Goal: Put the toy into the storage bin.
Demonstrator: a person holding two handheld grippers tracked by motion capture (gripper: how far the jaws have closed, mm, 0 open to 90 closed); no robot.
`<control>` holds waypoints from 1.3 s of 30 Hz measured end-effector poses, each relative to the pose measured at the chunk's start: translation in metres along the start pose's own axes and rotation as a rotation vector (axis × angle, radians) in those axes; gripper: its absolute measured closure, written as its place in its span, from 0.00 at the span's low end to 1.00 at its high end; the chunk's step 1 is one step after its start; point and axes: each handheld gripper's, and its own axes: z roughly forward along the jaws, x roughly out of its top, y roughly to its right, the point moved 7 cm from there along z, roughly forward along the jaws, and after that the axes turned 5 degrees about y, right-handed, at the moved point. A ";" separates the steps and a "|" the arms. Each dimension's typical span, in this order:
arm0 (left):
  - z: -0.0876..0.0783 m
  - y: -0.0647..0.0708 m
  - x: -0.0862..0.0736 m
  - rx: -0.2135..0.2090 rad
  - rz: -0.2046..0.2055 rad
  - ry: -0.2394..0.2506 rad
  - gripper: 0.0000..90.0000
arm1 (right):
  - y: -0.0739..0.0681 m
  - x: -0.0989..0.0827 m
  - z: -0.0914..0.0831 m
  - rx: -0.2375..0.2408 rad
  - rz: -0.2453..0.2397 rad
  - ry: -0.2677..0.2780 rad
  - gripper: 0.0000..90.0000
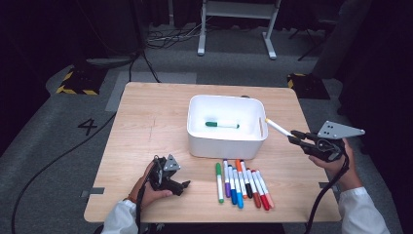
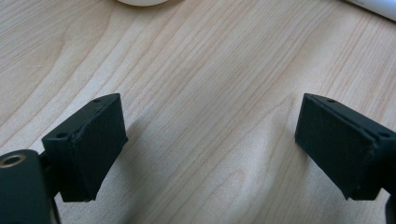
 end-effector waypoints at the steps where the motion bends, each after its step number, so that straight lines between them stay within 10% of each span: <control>1: 0.000 0.000 0.000 -0.001 0.000 -0.001 0.10 | 0.002 0.003 0.000 -0.001 -0.002 0.008 0.84; 24: 0.000 0.000 0.000 -0.001 0.001 -0.001 0.10 | -0.012 0.057 0.065 0.164 -0.078 -0.022 0.84; 39: 0.000 0.000 0.000 0.000 0.000 0.000 0.10 | -0.041 0.062 0.135 0.280 -0.157 -0.182 0.84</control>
